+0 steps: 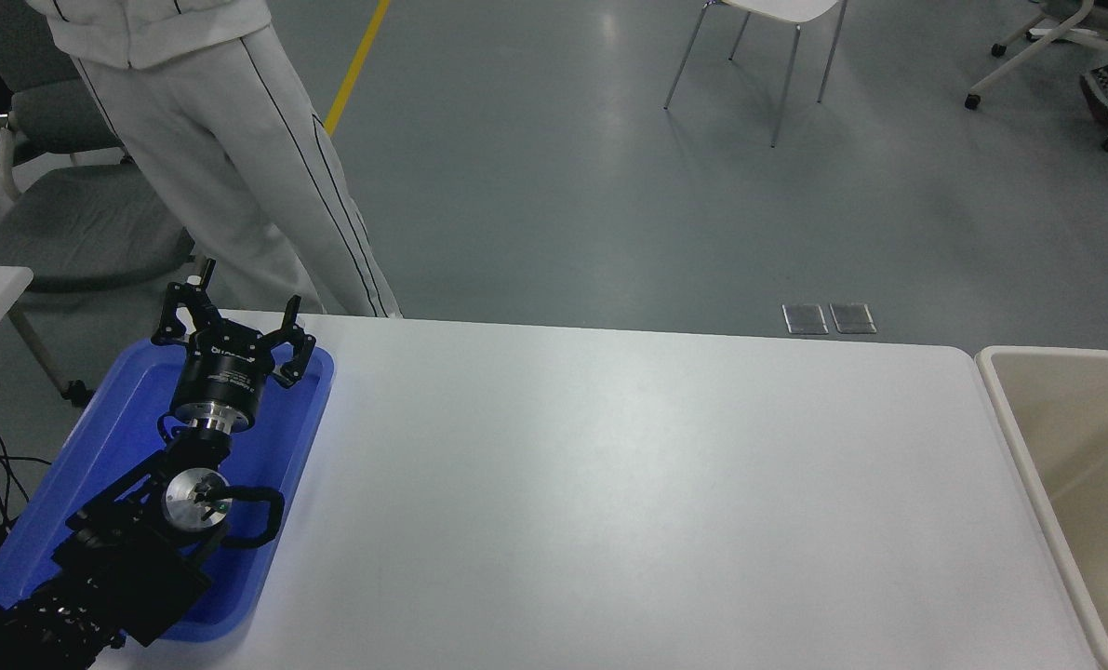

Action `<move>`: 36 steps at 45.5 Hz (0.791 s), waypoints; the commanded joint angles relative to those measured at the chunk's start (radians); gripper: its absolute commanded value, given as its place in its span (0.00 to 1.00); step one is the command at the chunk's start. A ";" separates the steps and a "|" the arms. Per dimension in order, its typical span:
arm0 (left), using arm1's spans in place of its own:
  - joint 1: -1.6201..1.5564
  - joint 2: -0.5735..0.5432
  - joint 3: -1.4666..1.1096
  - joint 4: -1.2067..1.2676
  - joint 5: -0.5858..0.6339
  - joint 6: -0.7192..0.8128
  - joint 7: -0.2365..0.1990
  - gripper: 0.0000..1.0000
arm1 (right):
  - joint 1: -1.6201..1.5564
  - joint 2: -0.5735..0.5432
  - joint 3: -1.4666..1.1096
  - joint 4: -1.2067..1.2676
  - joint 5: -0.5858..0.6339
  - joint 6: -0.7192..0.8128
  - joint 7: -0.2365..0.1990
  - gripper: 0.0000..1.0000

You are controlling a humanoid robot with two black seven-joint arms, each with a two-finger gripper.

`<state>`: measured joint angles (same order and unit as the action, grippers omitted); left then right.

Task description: Pick up paper ball place in dustbin

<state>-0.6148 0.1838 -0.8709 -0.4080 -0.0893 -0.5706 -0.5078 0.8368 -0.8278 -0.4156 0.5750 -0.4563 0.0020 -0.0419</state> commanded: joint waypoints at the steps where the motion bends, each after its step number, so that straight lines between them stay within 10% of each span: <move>1: 0.000 0.000 0.001 0.000 0.000 0.000 0.000 1.00 | -0.140 0.145 0.097 -0.207 0.028 -0.043 0.000 0.00; 36: 0.000 0.000 0.000 0.000 0.000 0.000 0.000 1.00 | -0.196 0.311 0.109 -0.402 0.062 -0.092 -0.006 0.00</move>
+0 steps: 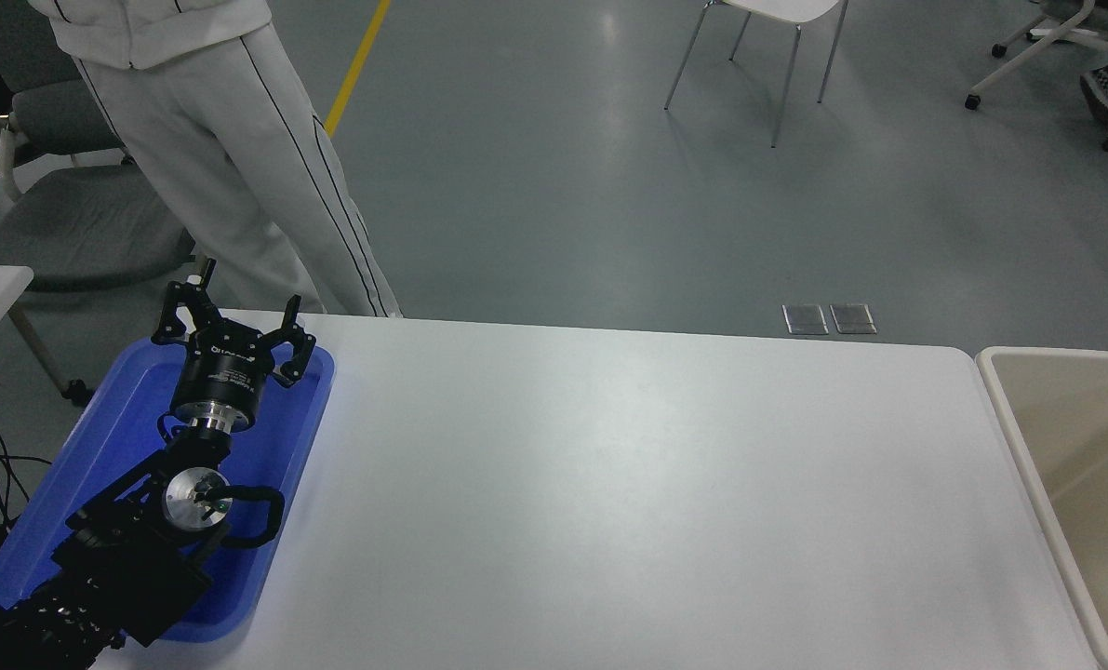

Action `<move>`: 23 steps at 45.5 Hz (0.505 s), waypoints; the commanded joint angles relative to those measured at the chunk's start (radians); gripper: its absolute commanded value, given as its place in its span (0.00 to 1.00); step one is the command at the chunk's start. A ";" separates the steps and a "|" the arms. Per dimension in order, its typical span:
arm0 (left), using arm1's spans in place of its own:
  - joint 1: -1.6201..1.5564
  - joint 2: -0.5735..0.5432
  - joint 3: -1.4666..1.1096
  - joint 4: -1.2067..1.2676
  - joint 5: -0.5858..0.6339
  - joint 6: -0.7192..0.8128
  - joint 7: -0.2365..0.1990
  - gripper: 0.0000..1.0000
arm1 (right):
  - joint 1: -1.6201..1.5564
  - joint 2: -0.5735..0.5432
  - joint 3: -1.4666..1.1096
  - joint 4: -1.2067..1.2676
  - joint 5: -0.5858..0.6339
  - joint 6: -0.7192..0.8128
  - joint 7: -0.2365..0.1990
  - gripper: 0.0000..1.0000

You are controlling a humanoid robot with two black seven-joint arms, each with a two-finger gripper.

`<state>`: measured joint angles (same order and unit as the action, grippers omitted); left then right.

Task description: Pick up paper ball place in dustbin

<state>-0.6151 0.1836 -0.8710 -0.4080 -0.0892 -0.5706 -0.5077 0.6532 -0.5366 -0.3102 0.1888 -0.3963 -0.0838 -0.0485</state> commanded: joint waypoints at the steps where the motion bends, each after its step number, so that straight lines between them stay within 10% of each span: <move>1: 0.000 -0.001 0.000 0.000 0.000 0.000 0.000 1.00 | -0.014 0.020 0.003 -0.015 0.002 -0.007 0.001 0.00; 3: 0.000 0.001 0.000 0.000 -0.001 0.000 0.000 1.00 | -0.014 0.020 0.002 -0.015 0.002 -0.007 0.001 0.02; 8: 0.000 -0.001 0.000 0.000 0.000 0.000 0.000 1.00 | -0.017 0.013 0.000 -0.020 0.002 -0.020 0.002 0.64; 11: 0.000 0.001 0.001 0.000 0.000 0.000 0.000 1.00 | -0.018 0.013 0.002 -0.020 0.002 -0.053 0.001 0.84; 23: 0.000 0.001 0.000 0.000 0.000 0.000 0.000 1.00 | -0.018 0.015 0.005 -0.017 0.002 -0.079 0.001 0.90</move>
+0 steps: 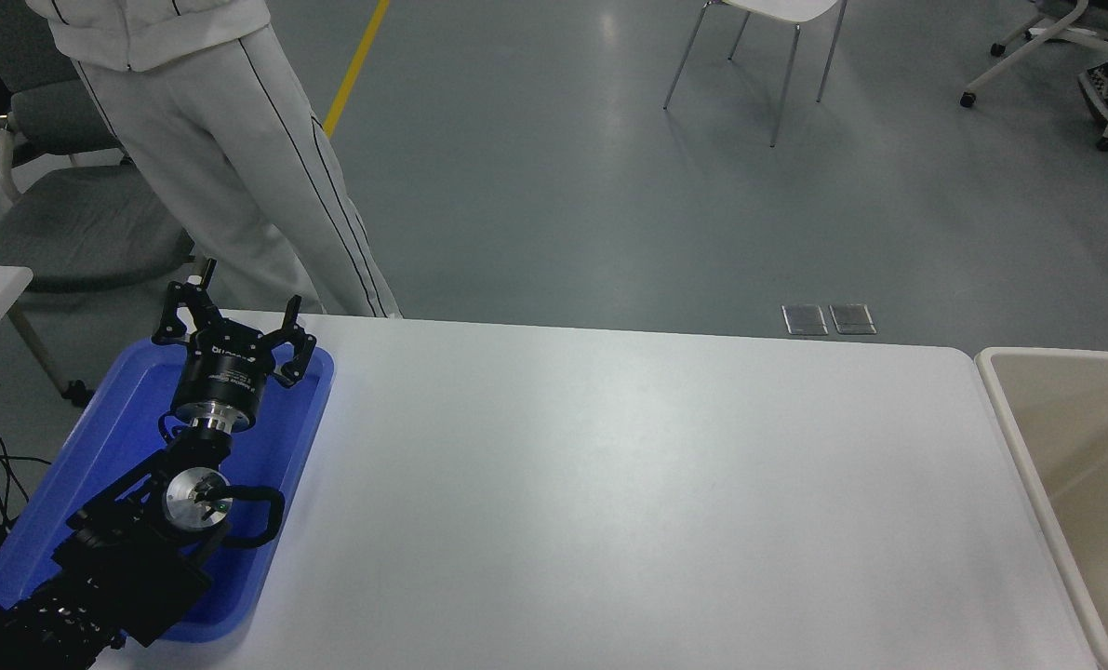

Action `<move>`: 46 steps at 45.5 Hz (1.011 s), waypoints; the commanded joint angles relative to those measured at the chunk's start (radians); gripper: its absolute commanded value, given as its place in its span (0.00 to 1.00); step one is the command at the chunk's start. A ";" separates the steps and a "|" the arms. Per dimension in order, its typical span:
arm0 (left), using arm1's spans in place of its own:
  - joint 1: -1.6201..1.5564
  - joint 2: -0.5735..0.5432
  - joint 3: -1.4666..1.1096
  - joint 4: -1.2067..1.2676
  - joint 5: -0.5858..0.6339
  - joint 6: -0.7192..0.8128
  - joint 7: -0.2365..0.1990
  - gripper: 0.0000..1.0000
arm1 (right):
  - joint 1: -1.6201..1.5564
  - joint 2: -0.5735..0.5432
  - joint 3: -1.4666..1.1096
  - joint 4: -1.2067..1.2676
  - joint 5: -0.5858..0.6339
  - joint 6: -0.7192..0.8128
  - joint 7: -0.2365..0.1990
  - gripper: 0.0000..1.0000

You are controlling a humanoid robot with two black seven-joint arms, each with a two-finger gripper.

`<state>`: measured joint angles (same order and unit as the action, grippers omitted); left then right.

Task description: Pick up paper ball place in dustbin

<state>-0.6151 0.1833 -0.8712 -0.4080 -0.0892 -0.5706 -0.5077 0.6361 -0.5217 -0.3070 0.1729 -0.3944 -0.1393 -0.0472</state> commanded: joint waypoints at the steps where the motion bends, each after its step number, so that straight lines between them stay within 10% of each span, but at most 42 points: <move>1: 0.000 -0.001 0.000 0.000 -0.001 0.000 0.000 1.00 | -0.001 0.000 0.002 -0.001 0.000 -0.023 0.000 0.90; 28: 0.000 -0.001 0.000 0.000 0.000 -0.002 0.000 1.00 | 0.007 -0.006 0.066 0.020 0.000 -0.023 0.001 1.00; 46: 0.000 0.001 0.000 0.000 0.000 0.000 0.001 1.00 | 0.008 -0.097 0.577 0.210 -0.003 -0.020 0.010 1.00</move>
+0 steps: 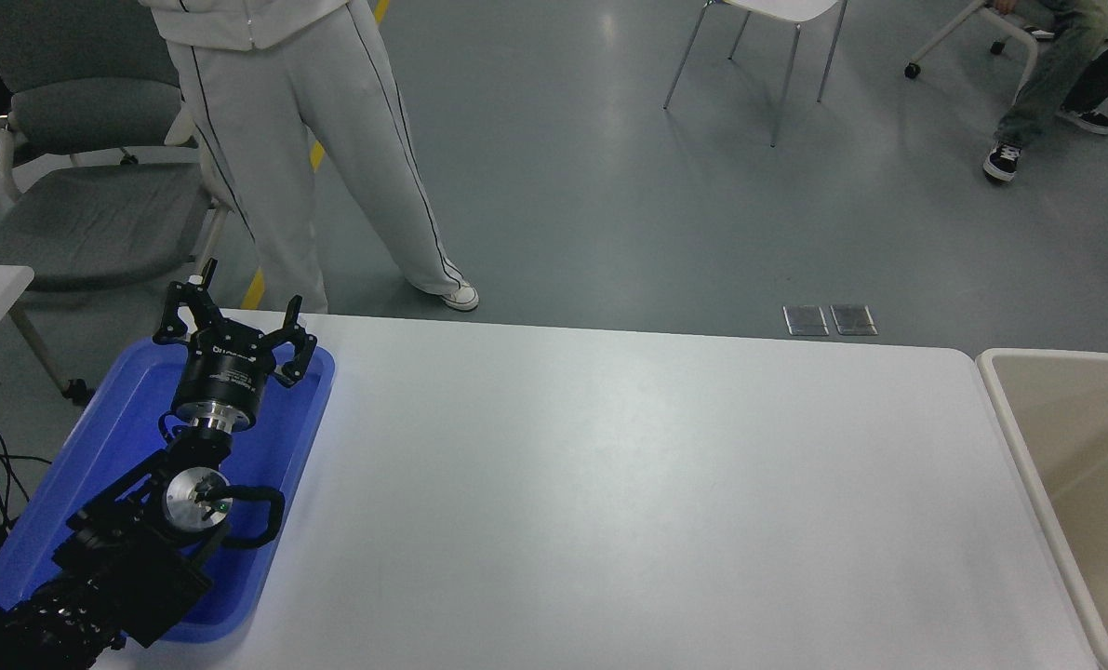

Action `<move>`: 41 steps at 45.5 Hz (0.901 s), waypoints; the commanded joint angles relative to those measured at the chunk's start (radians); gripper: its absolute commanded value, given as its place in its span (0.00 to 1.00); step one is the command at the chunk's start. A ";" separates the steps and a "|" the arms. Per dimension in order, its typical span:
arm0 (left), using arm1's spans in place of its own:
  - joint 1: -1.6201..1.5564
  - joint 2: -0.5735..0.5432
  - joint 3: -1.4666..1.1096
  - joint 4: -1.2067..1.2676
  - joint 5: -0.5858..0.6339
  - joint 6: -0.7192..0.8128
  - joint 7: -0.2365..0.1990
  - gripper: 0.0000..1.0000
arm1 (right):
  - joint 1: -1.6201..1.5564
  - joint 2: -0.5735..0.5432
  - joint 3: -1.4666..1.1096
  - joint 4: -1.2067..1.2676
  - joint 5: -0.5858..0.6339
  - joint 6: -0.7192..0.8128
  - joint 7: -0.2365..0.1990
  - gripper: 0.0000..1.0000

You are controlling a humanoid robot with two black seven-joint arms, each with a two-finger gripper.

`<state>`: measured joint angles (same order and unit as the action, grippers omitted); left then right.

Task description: Pick up paper ball place in dustbin

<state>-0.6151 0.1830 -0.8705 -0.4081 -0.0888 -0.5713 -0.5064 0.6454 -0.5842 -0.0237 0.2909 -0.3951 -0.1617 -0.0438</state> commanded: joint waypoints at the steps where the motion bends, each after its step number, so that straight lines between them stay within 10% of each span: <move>1: 0.000 0.001 -0.001 0.000 0.000 0.001 0.000 1.00 | -0.003 -0.036 0.332 0.094 -0.002 0.002 0.007 1.00; 9: 0.000 0.001 -0.001 0.000 0.000 0.001 0.000 1.00 | -0.041 -0.034 0.645 0.160 -0.001 0.008 0.034 1.00; 21: 0.000 0.001 0.001 0.000 0.000 0.001 0.000 1.00 | -0.138 -0.003 0.904 0.286 0.015 0.158 0.264 1.00; 41: 0.000 0.000 -0.001 0.000 0.000 0.001 0.000 1.00 | -0.245 0.175 1.186 0.399 0.079 0.349 0.442 1.00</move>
<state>-0.6152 0.1831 -0.8699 -0.4080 -0.0889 -0.5707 -0.5067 0.4408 -0.4995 1.0315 0.6496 -0.3320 0.0921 0.2785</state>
